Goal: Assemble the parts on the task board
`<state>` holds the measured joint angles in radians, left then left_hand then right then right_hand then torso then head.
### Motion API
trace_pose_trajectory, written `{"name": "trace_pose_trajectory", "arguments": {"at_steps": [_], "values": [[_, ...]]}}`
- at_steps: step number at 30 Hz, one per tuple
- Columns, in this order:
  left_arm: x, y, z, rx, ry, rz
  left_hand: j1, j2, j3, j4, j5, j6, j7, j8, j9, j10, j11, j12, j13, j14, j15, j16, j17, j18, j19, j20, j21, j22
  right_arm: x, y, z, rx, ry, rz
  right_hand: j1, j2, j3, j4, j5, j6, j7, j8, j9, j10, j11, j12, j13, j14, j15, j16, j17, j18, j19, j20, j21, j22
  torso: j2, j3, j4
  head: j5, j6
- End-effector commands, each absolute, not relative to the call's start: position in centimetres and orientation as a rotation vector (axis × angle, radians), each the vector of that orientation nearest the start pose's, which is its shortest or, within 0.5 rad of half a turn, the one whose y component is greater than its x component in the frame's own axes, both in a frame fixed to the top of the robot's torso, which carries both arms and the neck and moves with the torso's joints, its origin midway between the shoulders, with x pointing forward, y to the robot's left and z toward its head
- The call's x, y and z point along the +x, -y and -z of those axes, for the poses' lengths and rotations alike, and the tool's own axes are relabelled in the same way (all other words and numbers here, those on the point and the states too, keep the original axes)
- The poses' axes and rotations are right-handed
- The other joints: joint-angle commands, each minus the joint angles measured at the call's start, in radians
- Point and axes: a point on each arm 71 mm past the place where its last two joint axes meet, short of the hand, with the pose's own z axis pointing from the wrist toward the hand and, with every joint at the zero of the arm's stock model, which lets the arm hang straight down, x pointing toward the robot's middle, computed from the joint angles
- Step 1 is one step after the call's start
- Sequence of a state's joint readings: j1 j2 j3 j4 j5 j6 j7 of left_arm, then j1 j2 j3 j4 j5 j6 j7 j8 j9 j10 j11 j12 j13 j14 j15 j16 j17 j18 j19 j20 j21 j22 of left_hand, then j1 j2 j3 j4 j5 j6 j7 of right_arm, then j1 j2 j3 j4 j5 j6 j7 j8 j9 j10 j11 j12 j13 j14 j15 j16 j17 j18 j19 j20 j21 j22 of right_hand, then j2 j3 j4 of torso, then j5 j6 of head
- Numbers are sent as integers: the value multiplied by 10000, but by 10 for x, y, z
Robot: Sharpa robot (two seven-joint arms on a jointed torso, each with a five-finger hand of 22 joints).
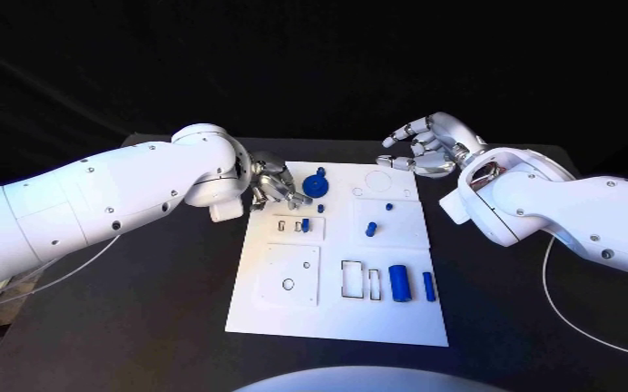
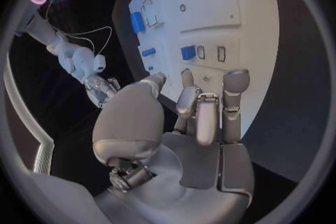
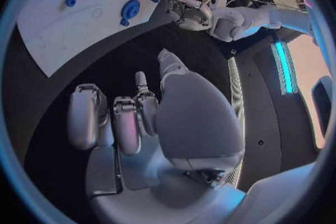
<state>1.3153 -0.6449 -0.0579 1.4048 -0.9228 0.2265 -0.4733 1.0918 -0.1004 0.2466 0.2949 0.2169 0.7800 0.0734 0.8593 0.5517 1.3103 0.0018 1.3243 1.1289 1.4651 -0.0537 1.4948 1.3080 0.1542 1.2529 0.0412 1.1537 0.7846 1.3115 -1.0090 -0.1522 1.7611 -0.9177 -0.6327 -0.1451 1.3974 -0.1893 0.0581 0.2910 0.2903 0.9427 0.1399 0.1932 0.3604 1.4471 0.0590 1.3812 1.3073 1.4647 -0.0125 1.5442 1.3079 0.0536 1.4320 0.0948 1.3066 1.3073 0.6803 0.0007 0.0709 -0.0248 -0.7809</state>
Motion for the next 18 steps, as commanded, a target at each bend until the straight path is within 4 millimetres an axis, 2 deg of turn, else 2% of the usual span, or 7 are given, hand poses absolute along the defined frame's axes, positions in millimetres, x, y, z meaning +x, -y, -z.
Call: {"name": "trace_pose_trajectory", "arguments": {"at_steps": [1,4,6,8,11,14,18], "values": [[504,-140,190,-102,-24285,5153,-82,32,-76,-9,-24,-215,5,-15,16,-35,-11,29,-36,627,-77,31,883,-146,-82,-24,80,40,449,232,155,4665,-15917,-8087,-63,85,-15,12,25,80,4,60,12,-77,-12,-42,795,808,12,-48,1478,130,-81,10,-72,855,11,-2,1,20,-22],[504,-136,191,6,-24449,5148,-29,70,-64,-16,-12,-323,38,-59,26,-324,18,-217,-459,631,-60,39,895,-181,9,-17,231,269,450,232,155,4634,-15925,-8044,-67,86,-16,13,24,80,4,61,12,-79,-12,-45,792,806,12,-51,1471,131,-83,9,-77,853,18,-9,-4,12,-33],[504,-134,191,47,-24603,5198,54,148,-39,-15,-5,-496,100,-129,45,-878,70,-716,-1223,636,-30,48,906,-211,192,-6,421,505,450,232,155,4621,-15938,-8023,-76,90,-20,15,24,80,3,62,12,-85,-12,-53,784,802,11,-56,1453,134,-88,9,-87,846,13,-13,-8,17,-51],[503,-132,192,149,-24789,5198,171,299,49,-12,9,-634,153,-179,72,-1367,107,-1194,-1892,638,-8,53,908,-354,740,-12,927,1352,450,231,155,4612,-15951,-8007,-93,95,-28,16,23,78,3,64,13,-95,-13,-69,770,796,9,-64,1427,138,-98,7,-107,835,10,-8,-9,19,-42],[503,-130,194,334,-25069,5121,263,476,185,-16,19,-775,199,-276,71,-1718,146,-1571,-2407,640,10,58,909,-506,1251,-19,1403,2193,450,232,156,4626,-15971,-7991,-103,99,-33,16,23,74,3,64,13,-103,-14,-80,759,790,9,-71,1404,142,-107,6,-125,824,20,-3,-12,29,-50],[504,-129,196,435,-25235,5038,341,633,332,-18,23,-786,204,-311,75,-1608,151,-1508,-2296,639,16,58,903,-585,1472,-14,1637,2626,451,232,156,4635,-15984,-7968,-103,99,-33,16,23,74,3,64,13,-103,-14,-80,759,790,9,-71,1404,142,-107,6,-125,824,30,-5,-18,44,-63],[505,-126,198,503,-25355,4935,337,646,383,-14,4,-665,174,-252,119,-1237,130,-1179,-1838,636,5,57,896,-682,1689,-17,1928,3168,451,232,156,4619,-16006,-7929,-116,105,-39,14,23,71,2,64,13,-111,-15,-93,747,782,7,-82,1370,146,-115,5,-141,814,46,-28,-19,55,-78]]}}
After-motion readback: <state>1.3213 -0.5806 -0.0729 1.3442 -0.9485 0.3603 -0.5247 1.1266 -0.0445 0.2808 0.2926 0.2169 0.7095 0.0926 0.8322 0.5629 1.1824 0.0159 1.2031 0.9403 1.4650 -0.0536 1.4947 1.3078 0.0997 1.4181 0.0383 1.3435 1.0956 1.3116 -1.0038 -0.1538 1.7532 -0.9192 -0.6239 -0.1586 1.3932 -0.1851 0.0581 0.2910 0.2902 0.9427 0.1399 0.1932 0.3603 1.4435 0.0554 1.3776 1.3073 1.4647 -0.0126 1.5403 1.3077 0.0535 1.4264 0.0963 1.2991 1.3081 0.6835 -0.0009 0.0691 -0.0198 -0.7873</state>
